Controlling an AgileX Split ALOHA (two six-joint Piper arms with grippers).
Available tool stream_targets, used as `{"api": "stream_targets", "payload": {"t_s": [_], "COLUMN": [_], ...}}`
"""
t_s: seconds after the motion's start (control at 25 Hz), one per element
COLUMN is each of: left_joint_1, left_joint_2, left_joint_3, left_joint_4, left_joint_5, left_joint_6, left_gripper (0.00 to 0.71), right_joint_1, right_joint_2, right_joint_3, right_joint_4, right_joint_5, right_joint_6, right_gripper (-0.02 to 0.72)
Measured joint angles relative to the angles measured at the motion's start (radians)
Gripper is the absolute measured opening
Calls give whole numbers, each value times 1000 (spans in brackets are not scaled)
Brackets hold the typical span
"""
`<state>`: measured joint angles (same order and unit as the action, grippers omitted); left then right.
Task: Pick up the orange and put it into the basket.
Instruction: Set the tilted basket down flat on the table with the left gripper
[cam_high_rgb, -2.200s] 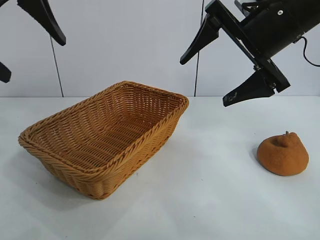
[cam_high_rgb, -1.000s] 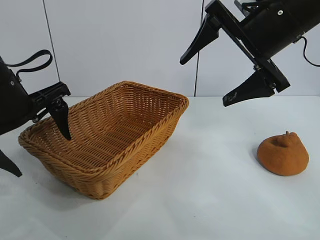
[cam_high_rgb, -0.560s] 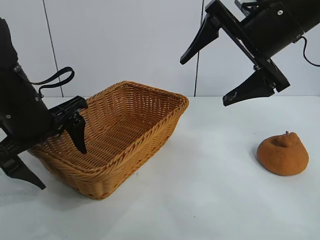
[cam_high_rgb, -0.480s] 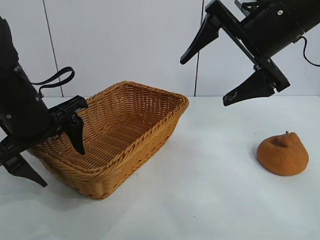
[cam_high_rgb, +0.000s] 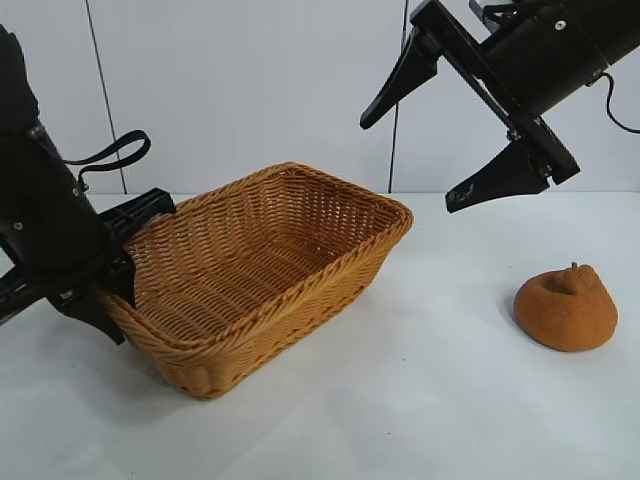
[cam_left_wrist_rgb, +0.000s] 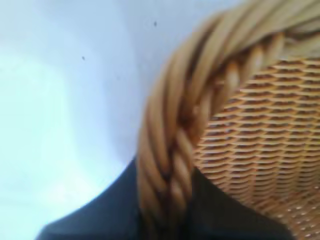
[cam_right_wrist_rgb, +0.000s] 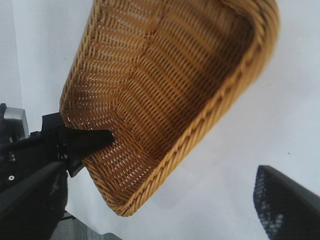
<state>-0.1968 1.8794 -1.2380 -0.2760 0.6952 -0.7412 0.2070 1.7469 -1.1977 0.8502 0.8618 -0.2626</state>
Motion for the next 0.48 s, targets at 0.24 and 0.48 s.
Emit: {"api": "stream_targets", "payload": {"t_s": [0.24, 0.48], "left_joint_1": [28, 27], "left_joint_2": [98, 153], "left_joint_3": [-162, -316], "left_joint_4": [8, -14], "left_joint_5": [182, 313], "left_joint_6": [280, 487], "left_gripper": [84, 84], "right_joint_1": [0, 0], "right_joint_2": [0, 0], "right_joint_3": [0, 0], "right_joint_4": [1, 1], "right_joint_5": [26, 50], "right_joint_6": [0, 0], "right_gripper": [694, 694]}}
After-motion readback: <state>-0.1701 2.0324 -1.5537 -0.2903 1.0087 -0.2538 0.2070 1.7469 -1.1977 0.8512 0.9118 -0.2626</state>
